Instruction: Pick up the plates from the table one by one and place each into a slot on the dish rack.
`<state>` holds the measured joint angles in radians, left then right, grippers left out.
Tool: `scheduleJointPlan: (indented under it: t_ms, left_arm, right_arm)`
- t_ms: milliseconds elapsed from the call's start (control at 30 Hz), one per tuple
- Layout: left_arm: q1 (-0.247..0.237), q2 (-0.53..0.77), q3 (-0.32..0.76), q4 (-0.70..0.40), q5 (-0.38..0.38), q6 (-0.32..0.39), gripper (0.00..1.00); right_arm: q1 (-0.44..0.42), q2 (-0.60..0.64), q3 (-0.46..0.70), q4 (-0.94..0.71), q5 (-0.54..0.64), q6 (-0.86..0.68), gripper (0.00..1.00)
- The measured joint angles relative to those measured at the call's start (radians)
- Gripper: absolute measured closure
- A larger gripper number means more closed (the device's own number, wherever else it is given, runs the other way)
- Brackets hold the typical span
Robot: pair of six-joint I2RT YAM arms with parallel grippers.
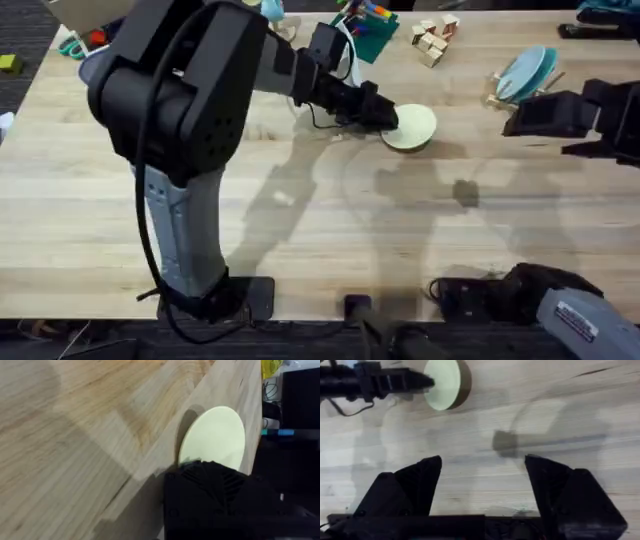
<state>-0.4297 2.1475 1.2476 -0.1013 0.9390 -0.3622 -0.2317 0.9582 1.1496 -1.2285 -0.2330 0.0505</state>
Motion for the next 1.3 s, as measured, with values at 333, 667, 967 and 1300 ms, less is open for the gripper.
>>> scheduleJointPlan:
  t_ms: [333,667,967,1300]
  left_arm:
    - [0.000,0.000,0.000,0.000,0.000,0.000,0.963]
    - [0.000,0.000,0.000,0.000,0.000,0.000,0.963]
    - [0.000,0.000,0.000,0.000,0.000,0.000,0.963]
    - [0.000,0.000,0.000,0.000,0.000,0.000,0.963]
  right_arm:
    - [0.000,0.156,0.000,0.023,-0.115,-0.090,0.005]
    - [0.000,0.279,-0.008,0.190,-0.142,-0.054,0.005]
    - [0.003,0.281,-0.188,0.408,-0.206,0.048,0.005]
    - [0.103,0.281,-0.357,0.687,-0.231,0.165,0.007]
